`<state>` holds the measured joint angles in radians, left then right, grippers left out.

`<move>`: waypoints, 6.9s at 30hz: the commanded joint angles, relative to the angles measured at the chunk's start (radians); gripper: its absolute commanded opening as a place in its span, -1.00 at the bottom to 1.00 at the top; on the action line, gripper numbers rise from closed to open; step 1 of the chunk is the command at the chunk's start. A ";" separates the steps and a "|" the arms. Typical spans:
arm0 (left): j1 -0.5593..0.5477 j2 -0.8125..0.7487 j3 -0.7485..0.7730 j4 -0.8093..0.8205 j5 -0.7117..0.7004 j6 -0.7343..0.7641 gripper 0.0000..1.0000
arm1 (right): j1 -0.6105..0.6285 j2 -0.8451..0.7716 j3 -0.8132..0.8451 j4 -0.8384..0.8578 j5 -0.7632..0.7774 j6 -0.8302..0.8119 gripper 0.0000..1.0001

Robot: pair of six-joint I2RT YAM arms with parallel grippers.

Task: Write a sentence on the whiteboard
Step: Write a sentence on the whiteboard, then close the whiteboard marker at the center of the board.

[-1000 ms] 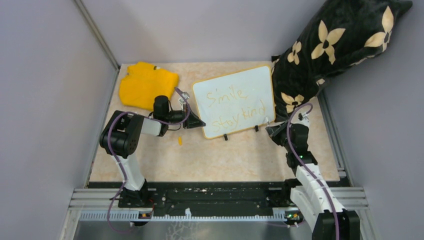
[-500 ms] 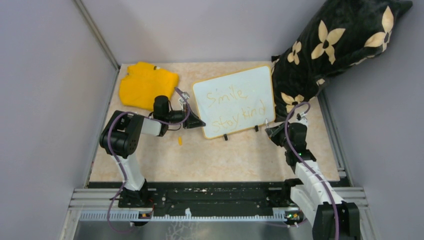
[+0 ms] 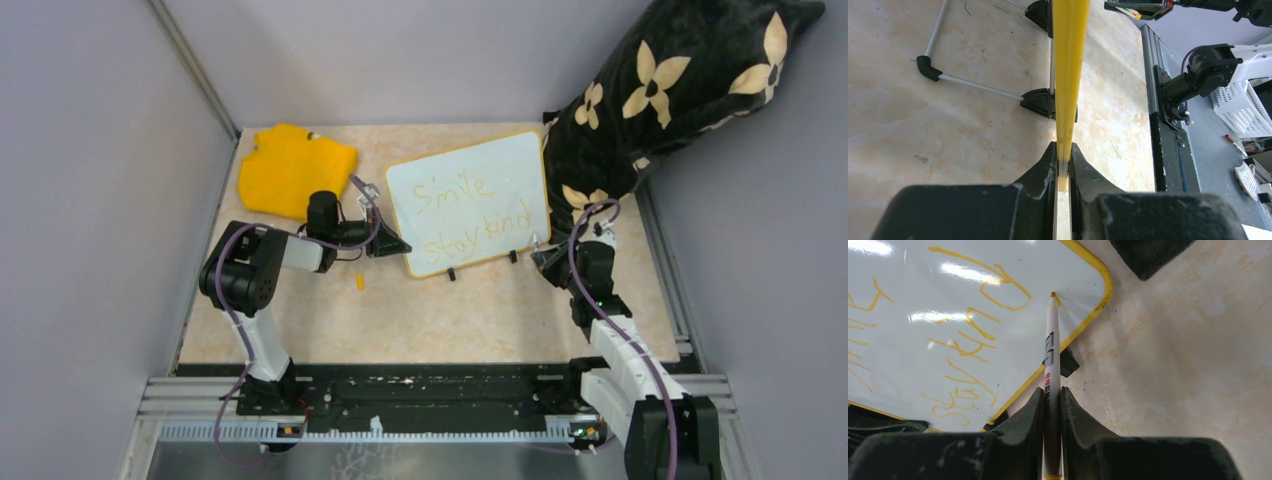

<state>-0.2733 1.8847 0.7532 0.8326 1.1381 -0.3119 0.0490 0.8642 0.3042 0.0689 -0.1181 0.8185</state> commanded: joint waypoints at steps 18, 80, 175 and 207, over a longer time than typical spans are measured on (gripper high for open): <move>0.005 0.021 -0.001 -0.078 -0.069 0.037 -1.00 | -0.014 0.053 0.023 0.110 -0.012 -0.013 -1.00; 0.005 -0.029 0.004 -0.092 -0.107 0.006 -0.11 | 0.109 -0.262 0.356 -0.273 -0.156 -0.053 -1.00; -0.292 -0.156 0.149 -1.419 -1.406 -0.356 0.06 | 0.928 -0.347 0.332 -0.342 0.367 -0.475 -1.00; -0.294 -0.236 0.037 -1.353 -1.370 -0.345 -1.00 | 0.928 -0.363 0.326 -0.347 0.405 -0.477 -1.00</move>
<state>-0.5613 1.5917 0.8703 -0.4980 -0.2943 -0.6334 0.9668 0.5041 0.5854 -0.3069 0.2722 0.3580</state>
